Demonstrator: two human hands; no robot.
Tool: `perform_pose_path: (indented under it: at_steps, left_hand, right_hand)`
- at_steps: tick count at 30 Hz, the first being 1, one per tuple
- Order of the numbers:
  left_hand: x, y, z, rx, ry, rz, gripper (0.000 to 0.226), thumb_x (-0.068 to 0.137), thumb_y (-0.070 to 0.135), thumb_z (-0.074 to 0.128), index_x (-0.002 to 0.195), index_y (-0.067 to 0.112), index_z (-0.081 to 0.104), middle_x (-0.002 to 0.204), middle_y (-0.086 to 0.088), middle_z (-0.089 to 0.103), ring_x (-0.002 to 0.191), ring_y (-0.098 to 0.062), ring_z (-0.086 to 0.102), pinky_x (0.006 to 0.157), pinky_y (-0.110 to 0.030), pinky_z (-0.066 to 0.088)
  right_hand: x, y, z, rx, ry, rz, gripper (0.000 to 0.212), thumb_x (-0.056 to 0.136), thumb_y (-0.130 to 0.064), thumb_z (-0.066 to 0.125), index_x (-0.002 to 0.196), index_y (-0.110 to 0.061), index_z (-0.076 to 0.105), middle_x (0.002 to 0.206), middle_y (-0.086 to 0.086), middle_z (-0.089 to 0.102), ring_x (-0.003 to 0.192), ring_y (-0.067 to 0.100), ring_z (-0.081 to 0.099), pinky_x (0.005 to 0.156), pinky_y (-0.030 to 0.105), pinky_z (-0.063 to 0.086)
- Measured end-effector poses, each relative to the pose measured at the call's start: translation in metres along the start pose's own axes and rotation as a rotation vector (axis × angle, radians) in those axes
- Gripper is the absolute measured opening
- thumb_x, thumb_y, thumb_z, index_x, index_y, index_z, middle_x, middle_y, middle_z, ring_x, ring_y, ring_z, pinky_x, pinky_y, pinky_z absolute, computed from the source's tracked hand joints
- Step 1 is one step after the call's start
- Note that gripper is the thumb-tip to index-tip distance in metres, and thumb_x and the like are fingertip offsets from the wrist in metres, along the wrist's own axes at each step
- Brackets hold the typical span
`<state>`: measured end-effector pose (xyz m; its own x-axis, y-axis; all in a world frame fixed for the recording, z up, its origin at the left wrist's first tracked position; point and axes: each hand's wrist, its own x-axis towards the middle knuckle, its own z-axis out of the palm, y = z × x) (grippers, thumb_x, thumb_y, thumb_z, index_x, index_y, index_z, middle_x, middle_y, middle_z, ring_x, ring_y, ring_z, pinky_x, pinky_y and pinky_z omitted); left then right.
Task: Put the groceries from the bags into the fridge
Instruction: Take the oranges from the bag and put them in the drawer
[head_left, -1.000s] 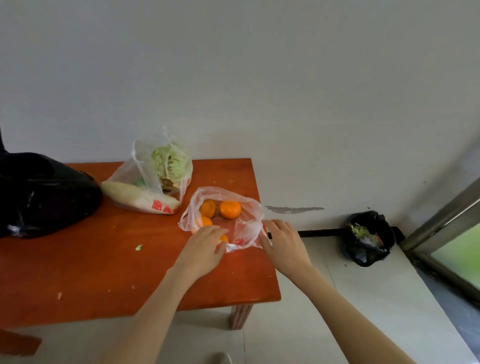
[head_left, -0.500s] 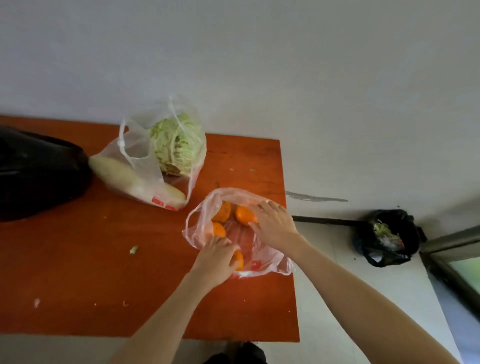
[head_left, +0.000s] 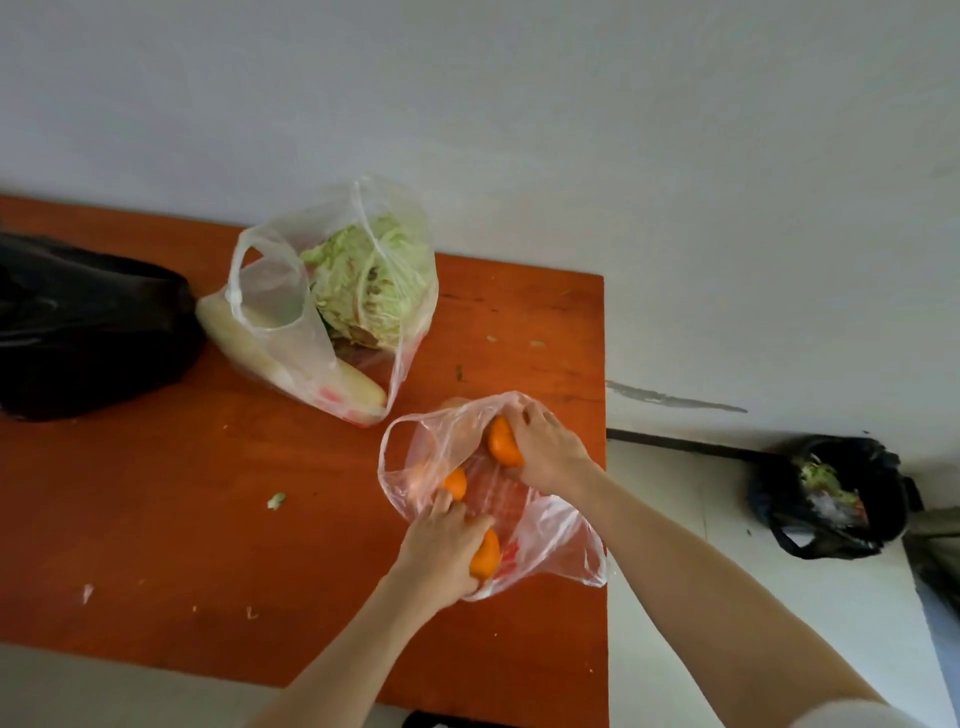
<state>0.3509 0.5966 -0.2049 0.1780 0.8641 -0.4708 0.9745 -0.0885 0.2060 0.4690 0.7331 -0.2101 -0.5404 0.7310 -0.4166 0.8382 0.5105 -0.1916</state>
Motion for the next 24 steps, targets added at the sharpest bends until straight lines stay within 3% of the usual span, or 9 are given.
perform_pose_path:
  at_steps: [3,7,10,13,17,21,24]
  left_hand:
    - [-0.003,-0.003,-0.009,-0.183,0.028,-0.048,0.066,0.076,0.044,0.067,0.131,0.026,0.035,0.134,0.001,0.043,0.129,-0.023,0.036,0.103,-0.038,0.038]
    - [-0.003,-0.001,-0.043,-0.685,0.169,-0.158,0.065,0.079,0.043,0.066,0.133,0.027,0.033,0.127,0.007,0.042,0.116,-0.014,0.045,0.093,-0.03,0.043]
    - [0.0,0.002,-0.071,-0.798,0.323,-0.095,0.057,0.079,0.035,0.069,0.127,0.024,0.041,0.117,0.01,0.039,0.109,-0.01,0.044,0.083,-0.022,0.036]
    - [0.003,0.012,-0.088,-0.794,0.397,0.027,0.055,0.078,0.034,0.07,0.125,0.022,0.046,0.115,0.01,0.043,0.107,-0.008,0.044,0.08,-0.015,0.035]
    - [0.001,0.048,-0.097,-0.753,0.273,0.182,0.054,0.081,0.039,0.066,0.128,0.022,0.044,0.115,0.009,0.045,0.105,-0.008,0.043,0.084,-0.024,0.038]
    - [-0.014,0.107,-0.09,-0.732,0.11,0.356,0.053,0.082,0.037,0.066,0.128,0.024,0.042,0.114,0.007,0.043,0.099,-0.012,0.046,0.077,-0.026,0.039]
    - [-0.036,0.154,-0.076,-0.705,-0.015,0.496,0.061,0.08,0.037,0.068,0.13,0.023,0.037,0.12,0.002,0.041,0.1,-0.017,0.047,0.079,-0.03,0.042]
  right_hand:
    - [-0.01,0.002,-0.002,0.126,0.056,0.012,0.08,0.079,-0.034,0.068,0.142,-0.022,0.02,0.15,0.009,0.024,0.134,0.032,0.033,0.101,0.042,0.04]
    - [-0.039,0.003,-0.022,0.425,0.152,0.09,0.085,0.074,-0.057,0.065,0.142,-0.03,0.022,0.145,0.003,0.037,0.126,0.027,0.044,0.099,0.043,0.043]
    - [-0.071,0.003,-0.038,0.638,0.256,0.187,0.075,0.075,-0.051,0.067,0.137,-0.029,0.032,0.131,0.001,0.051,0.114,0.021,0.052,0.092,0.036,0.047]
    - [-0.111,0.007,-0.041,0.81,0.384,0.328,0.074,0.075,-0.048,0.07,0.136,-0.028,0.033,0.125,-0.002,0.052,0.106,0.016,0.053,0.089,0.032,0.05]
    - [-0.184,0.014,-0.031,0.932,0.614,0.551,0.074,0.077,-0.041,0.072,0.137,-0.028,0.031,0.116,-0.009,0.043,0.102,0.01,0.046,0.082,0.026,0.043]
    - [-0.276,0.014,-0.009,0.971,0.776,0.781,0.071,0.077,-0.039,0.072,0.136,-0.029,0.033,0.124,-0.004,0.043,0.11,0.016,0.048,0.088,0.034,0.048]
    - [-0.346,0.005,0.014,0.943,0.873,0.96,0.071,0.077,-0.039,0.071,0.136,-0.03,0.032,0.132,0.002,0.042,0.109,0.016,0.045,0.087,0.032,0.046]
